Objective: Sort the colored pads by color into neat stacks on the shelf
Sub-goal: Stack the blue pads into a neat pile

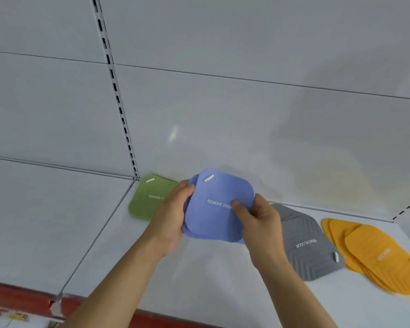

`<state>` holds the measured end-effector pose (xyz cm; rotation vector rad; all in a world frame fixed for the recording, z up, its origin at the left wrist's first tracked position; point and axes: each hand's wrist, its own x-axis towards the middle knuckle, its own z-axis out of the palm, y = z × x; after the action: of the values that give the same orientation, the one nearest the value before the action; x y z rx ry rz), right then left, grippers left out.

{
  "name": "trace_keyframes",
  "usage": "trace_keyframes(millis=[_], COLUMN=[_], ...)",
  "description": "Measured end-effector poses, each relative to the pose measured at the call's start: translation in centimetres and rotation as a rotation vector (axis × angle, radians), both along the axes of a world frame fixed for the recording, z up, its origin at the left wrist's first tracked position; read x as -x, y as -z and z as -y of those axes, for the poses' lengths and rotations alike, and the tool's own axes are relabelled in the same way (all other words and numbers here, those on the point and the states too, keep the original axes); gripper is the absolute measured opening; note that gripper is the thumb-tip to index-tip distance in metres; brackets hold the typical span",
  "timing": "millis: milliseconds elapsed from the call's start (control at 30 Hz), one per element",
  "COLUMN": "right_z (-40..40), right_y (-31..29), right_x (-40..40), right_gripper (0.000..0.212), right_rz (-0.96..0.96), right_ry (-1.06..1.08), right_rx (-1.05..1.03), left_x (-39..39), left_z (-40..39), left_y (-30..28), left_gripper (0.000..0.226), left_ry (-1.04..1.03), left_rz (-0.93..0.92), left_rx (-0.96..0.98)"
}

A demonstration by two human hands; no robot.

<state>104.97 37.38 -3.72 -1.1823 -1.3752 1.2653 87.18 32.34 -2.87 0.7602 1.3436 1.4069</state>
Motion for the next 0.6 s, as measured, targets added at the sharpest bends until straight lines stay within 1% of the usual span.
trace_keyframes(millis=[67, 133, 233, 333, 467, 567, 600], right_z=[0.0, 0.0, 0.0, 0.1, 0.3, -0.8, -1.6], right_y=[0.6, 0.8, 1.1, 1.5, 1.4, 0.9, 0.7], right_x=[0.0, 0.0, 0.1, 0.3, 0.6, 0.2, -0.2], right_gripper=[0.01, 0.012, 0.011, 0.01, 0.009, 0.008, 0.013], right_rz=[0.039, 0.071, 0.116, 0.149, 0.162, 0.257, 0.275], right_ry=[0.007, -0.002, -0.012, -0.009, -0.063, -0.056, -0.043], right_rx=[-0.024, -0.052, -0.082, -0.096, -0.112, -0.169, -0.182], left_x=[-0.4, -0.5, -0.6, -0.6, -0.4, -0.2, 0.0], left_z=[0.0, 0.1, 0.1, 0.0, 0.0, 0.1, 0.1], left_y=[0.6, 1.0, 1.3, 1.1, 1.0, 0.8, 0.7], left_gripper=[0.033, 0.033, 0.022, 0.02, 0.026, 0.029, 0.028], left_ry=[-0.022, -0.028, -0.037, -0.041, -0.037, -0.028, -0.023], left_rz=[0.039, 0.031, -0.058, -0.12, -0.156, -0.199, -0.221], left_rx=[-0.003, -0.022, -0.05, -0.081, -0.104, -0.127, -0.132])
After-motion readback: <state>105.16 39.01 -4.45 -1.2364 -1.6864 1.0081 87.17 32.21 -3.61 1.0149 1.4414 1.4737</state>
